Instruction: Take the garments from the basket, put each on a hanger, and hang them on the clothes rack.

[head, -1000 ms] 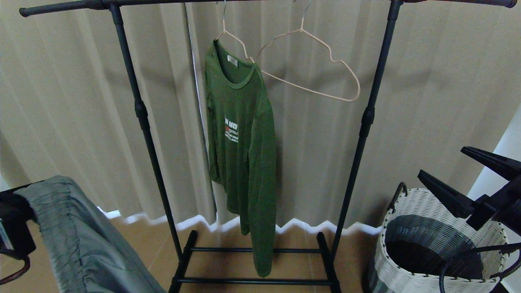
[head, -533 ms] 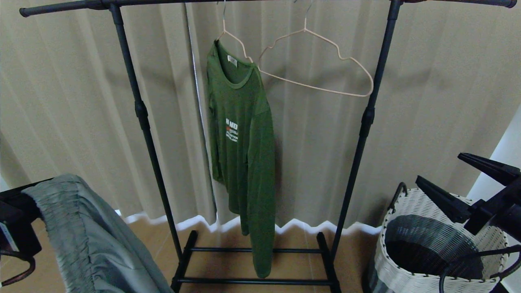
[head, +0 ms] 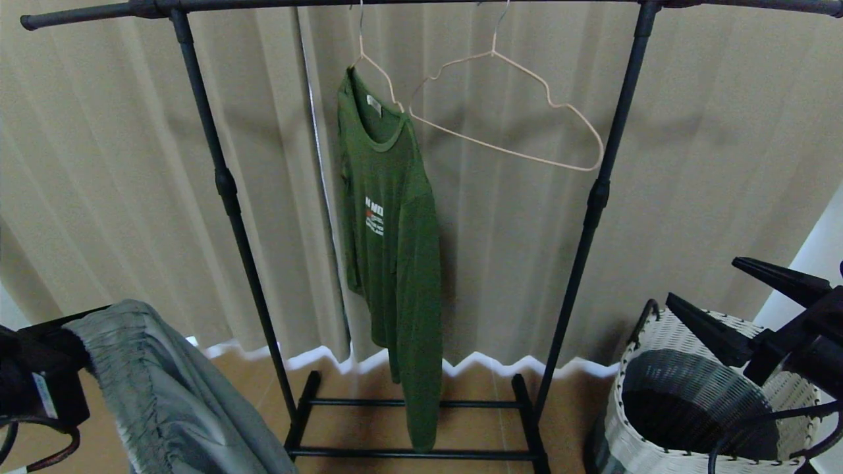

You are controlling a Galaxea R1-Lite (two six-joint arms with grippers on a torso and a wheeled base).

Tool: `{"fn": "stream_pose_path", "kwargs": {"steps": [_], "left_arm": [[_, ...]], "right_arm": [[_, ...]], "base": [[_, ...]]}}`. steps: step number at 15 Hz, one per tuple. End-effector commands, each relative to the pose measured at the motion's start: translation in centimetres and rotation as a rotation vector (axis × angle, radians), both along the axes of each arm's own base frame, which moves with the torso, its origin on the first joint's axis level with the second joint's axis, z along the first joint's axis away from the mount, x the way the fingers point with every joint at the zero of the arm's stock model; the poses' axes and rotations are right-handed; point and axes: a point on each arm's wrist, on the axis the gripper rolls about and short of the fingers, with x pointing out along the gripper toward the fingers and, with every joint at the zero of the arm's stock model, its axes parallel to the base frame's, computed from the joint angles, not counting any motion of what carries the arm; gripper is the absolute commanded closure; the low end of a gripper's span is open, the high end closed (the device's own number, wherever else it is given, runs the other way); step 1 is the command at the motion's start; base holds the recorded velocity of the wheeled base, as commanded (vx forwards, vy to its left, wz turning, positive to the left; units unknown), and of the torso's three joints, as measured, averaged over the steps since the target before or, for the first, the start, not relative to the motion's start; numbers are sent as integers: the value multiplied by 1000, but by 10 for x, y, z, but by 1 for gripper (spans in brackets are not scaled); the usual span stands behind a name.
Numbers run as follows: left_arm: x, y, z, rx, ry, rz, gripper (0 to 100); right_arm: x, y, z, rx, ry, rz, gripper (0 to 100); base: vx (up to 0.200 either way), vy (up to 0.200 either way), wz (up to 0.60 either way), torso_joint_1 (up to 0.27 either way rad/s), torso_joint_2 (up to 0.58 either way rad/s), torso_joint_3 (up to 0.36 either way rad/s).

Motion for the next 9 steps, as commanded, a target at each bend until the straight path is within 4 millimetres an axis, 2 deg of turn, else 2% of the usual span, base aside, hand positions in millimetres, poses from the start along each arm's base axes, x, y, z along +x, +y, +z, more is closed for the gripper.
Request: {"fn": "stream_pose_path", "kwargs": {"steps": [1,5,9], "left_arm": [[1,0,0,1,2,0,100],[0,0,-4,22,8,-3,100],[-1,0,-4,23,6,-2,100]], "right_arm": [[2,0,-1,0,6,2,0],[3,0,-4,-1,18,2,0],[3,0,-5,-1,21,2,0]], "base": [[0,0,0,124,-530,-339],[0,0,0,117,-509,-311],[0,0,0,166,-477,-309]]}}
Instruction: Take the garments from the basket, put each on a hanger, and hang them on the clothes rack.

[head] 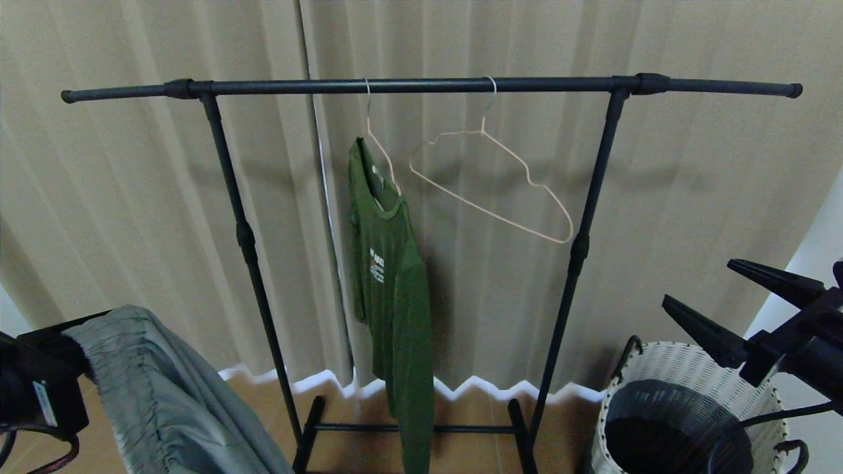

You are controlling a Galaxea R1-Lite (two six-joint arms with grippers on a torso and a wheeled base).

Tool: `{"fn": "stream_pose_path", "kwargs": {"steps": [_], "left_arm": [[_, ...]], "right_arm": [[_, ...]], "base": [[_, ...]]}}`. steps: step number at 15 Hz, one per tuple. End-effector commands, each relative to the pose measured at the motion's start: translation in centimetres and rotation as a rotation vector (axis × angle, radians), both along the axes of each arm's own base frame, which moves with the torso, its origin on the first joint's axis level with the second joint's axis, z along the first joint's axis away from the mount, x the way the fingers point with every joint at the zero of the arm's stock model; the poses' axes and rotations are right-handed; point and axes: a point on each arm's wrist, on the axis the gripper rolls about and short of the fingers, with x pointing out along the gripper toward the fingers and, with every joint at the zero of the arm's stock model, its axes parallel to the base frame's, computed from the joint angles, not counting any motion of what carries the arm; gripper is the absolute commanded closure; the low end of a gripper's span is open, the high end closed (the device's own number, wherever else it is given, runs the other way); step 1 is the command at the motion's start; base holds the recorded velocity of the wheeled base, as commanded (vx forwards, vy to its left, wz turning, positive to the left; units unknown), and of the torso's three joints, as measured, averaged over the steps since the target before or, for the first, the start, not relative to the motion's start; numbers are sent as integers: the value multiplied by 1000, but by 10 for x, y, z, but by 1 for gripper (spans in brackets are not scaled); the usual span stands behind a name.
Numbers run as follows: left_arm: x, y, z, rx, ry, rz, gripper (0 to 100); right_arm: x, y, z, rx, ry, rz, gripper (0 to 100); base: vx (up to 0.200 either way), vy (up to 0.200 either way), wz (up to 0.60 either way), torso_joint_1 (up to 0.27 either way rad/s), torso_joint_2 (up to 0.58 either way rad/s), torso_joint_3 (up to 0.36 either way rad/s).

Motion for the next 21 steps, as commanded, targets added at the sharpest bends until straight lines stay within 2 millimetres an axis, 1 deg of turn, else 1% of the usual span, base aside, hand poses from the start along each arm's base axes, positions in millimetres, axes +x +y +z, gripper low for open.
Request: {"fn": "stream_pose_path", "kwargs": {"steps": [1,5,8,10,12,13,14,15,16,18,21], "left_arm": [[0,0,0,0,0,0,100],[0,0,-2,1,7,0,100],[-1,0,-7,15,13,-3,100],[-1,0,-9,17,-3,-3,100],[0,0,-12,32,-22,-5,100],[-1,1,-14,37,-23,-6,100],[-2,1,-17,61,-35,-9,100],[-2,1,-18,69,-40,-11,100],[-2,1,-17,68,-49,-9,100],[-1,2,-17,68,-50,-1,100],[-1,2,-16,65,-52,4,100]], "right_arm": [[0,0,-1,-1,6,1,0],[-1,0,-2,-1,6,1,0],[-9,-1,-12,-8,47,0,0],[-4,-1,-7,-9,58,-10,0],[2,-1,-4,-24,196,-51,0],[3,-1,-1,-26,234,-52,0],[6,0,3,-32,324,-51,0],[7,0,1,-33,357,-50,0],[8,1,-2,-35,378,-46,0],[8,1,-2,-35,380,-46,0],[6,4,-4,-41,385,-32,0]], "base": [[0,0,0,163,-471,-300],[0,0,0,198,-491,-299],[0,0,0,204,-505,-299],[0,0,0,224,-510,-300],[0,0,0,234,-505,-305],[0,0,0,237,-554,-310],[0,0,0,251,-564,-300],[0,0,0,251,-554,-295],[0,0,0,139,-295,-168],[0,0,0,68,-137,-75],[0,0,0,0,0,0]]}}
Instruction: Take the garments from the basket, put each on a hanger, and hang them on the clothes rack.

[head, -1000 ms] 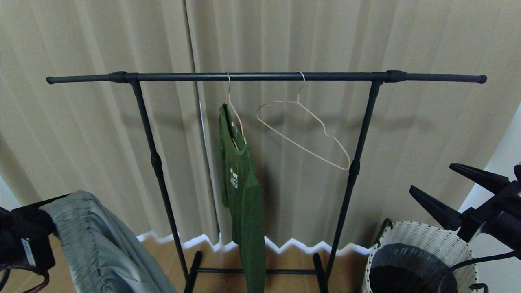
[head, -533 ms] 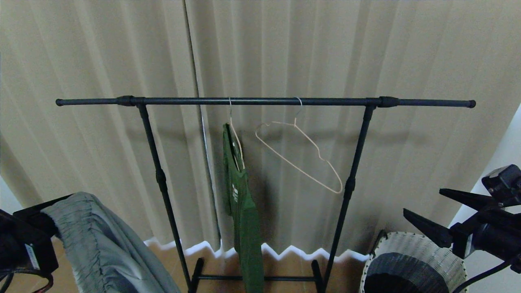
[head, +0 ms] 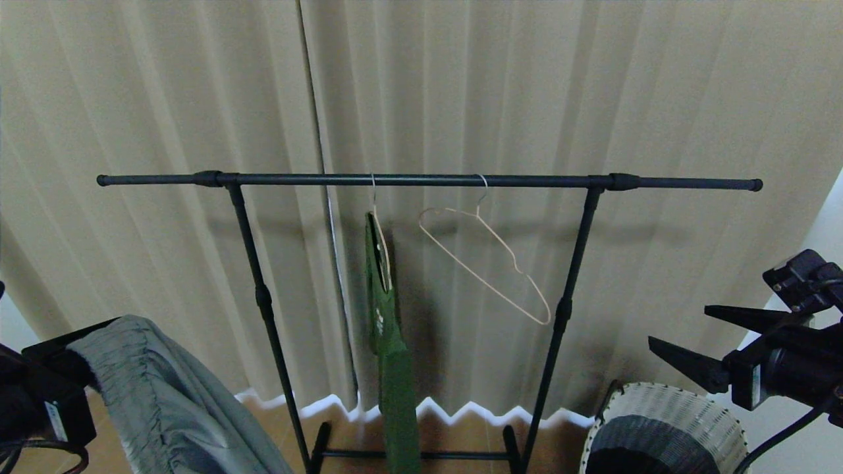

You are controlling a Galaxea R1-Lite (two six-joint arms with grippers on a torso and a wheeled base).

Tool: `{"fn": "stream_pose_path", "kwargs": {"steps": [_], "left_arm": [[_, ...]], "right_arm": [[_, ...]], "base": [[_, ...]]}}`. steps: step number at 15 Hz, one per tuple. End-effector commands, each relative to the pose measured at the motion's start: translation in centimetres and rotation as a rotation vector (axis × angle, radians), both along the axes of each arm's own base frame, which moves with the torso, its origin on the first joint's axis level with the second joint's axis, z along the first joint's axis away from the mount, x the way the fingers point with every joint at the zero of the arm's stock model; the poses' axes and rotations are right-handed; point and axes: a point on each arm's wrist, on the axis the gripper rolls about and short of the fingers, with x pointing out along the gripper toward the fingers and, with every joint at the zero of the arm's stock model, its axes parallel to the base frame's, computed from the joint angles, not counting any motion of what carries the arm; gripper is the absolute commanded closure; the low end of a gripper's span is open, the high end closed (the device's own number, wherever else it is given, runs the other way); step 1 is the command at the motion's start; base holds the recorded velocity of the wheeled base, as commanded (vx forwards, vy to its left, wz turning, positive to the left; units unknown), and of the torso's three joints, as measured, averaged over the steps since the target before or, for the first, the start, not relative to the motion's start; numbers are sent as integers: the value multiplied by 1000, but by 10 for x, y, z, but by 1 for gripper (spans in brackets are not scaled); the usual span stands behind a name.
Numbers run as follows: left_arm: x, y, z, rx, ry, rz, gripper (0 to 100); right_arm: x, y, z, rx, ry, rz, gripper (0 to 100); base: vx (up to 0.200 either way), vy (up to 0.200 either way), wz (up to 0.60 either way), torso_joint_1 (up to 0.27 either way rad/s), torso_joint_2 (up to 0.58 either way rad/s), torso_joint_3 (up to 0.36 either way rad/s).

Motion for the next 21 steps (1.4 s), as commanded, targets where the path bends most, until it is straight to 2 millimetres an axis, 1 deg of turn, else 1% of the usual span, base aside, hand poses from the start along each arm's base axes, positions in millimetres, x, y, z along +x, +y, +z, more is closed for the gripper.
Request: {"fn": "stream_pose_path", "kwargs": {"steps": [1,6,15,21], "left_arm": [[1,0,1,-1,-3,1,100],[0,0,1,-1,-5,1,100],[0,0,1,1,-3,1,100],[-3,0,0,-5,-8,-9,100]], "right_arm": [[-1,1,-1,-1,2,8,0],[0,1,-1,-1,5,9,0],[1,1,-2,-1,9,9,0],[1,2,-3,-5,13,11,0]], "base": [[0,0,0,0,0,0],[0,0,0,0,0,0],[0,200,0,5,1,0],[0,0,0,0,0,0]]}}
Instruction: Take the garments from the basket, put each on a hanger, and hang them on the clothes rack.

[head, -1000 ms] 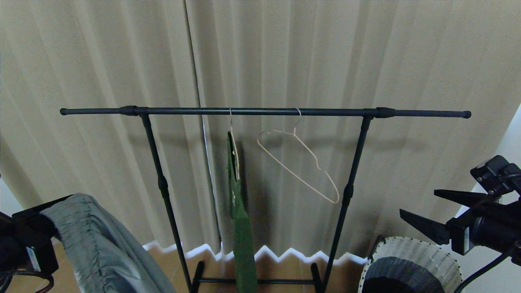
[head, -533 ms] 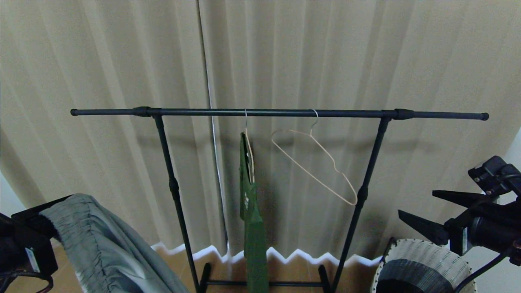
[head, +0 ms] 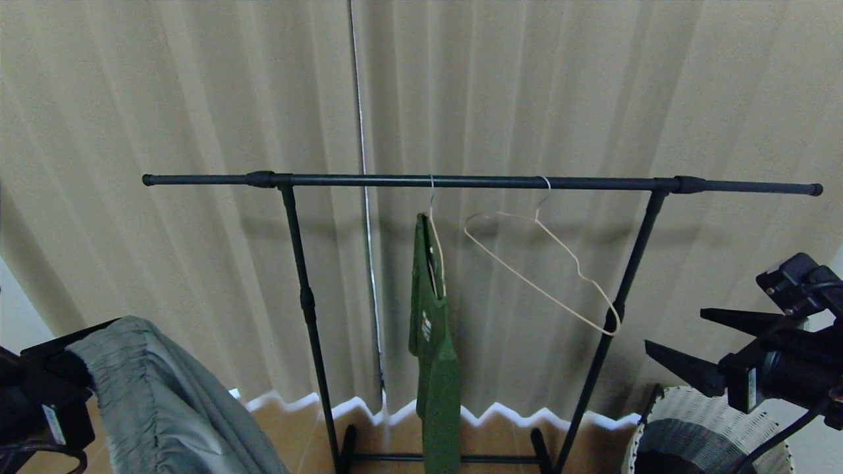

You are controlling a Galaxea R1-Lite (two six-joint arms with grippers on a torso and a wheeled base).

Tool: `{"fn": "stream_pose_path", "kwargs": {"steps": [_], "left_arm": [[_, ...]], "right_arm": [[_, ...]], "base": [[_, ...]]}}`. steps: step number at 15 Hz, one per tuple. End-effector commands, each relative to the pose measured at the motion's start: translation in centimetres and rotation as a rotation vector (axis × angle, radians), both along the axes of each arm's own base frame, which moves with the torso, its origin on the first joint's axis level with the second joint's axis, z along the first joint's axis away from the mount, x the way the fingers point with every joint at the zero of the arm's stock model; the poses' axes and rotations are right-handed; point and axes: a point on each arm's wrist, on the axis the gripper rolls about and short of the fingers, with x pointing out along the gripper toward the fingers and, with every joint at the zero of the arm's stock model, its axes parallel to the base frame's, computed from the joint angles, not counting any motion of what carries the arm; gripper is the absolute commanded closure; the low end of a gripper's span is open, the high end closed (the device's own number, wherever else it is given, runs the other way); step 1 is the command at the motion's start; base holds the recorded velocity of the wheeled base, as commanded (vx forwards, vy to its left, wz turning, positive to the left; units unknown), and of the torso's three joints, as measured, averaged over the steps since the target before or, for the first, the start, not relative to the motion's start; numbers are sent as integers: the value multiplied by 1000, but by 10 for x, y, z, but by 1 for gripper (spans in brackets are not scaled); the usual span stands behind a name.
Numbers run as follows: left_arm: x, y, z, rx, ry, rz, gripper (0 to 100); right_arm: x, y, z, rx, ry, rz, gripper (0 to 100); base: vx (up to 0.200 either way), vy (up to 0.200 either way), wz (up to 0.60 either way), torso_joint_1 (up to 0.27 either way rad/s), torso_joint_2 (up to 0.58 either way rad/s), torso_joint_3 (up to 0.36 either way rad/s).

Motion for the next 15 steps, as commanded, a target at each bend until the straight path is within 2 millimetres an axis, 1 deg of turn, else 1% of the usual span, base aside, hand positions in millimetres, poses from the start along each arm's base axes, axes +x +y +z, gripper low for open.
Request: {"fn": "stream_pose_path", "kwargs": {"steps": [1,3,6,10,13,15], "left_arm": [[0,0,1,0,-5,-3,100],[1,0,1,0,-2,-3,100],[0,0,1,0,-3,-3,100],[0,0,0,0,-2,-3,100],[0,0,0,2,0,-3,100],[-1,0,-2,4,5,-5,100]], "right_arm": [[1,2,-1,0,4,11,0],[1,5,-2,-3,8,27,0],[4,9,-3,-4,18,43,0],[7,9,-2,-14,15,22,0],[16,9,-10,-34,53,-10,0],[29,10,-14,-56,76,-50,0]], "base": [[0,0,0,0,0,0],[0,0,0,0,0,0],[200,0,0,-2,-1,5],[200,0,0,6,-1,4],[200,0,0,2,6,1],[200,0,0,0,2,-2]]}}
